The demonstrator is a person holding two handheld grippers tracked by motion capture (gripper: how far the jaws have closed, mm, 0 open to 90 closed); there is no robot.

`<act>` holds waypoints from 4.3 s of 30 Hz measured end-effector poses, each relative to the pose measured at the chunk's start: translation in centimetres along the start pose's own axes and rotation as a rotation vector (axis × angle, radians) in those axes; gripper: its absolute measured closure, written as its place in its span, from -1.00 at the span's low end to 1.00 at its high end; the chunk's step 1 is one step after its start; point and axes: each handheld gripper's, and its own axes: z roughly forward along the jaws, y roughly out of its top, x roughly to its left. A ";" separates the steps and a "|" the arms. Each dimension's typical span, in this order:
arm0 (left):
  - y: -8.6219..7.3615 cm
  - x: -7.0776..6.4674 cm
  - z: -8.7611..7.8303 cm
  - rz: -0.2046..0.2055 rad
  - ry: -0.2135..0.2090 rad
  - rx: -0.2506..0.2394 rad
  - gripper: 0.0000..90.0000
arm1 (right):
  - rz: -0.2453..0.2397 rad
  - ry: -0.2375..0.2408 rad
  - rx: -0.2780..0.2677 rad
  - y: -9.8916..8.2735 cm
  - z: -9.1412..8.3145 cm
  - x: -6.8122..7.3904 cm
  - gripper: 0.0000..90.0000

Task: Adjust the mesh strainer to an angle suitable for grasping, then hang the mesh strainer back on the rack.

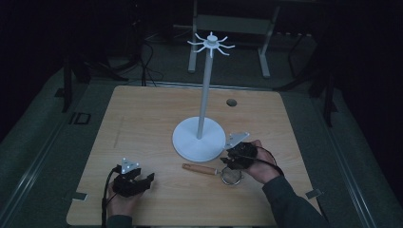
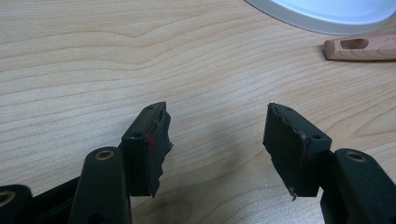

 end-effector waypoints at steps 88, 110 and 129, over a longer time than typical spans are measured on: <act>0.0 0.2 0.0 -0.008 -0.002 0.006 -0.11 | -0.123 0.217 0.186 1.1 5.3 1.6 0.54; 0.0 0.2 0.1 -0.004 0.000 0.005 -0.11 | -0.037 0.147 0.023 1.1 3.5 0.7 0.55; 0.1 0.1 0.0 0.001 0.004 0.006 -0.11 | 0.058 0.093 -0.117 1.1 1.7 -0.6 0.55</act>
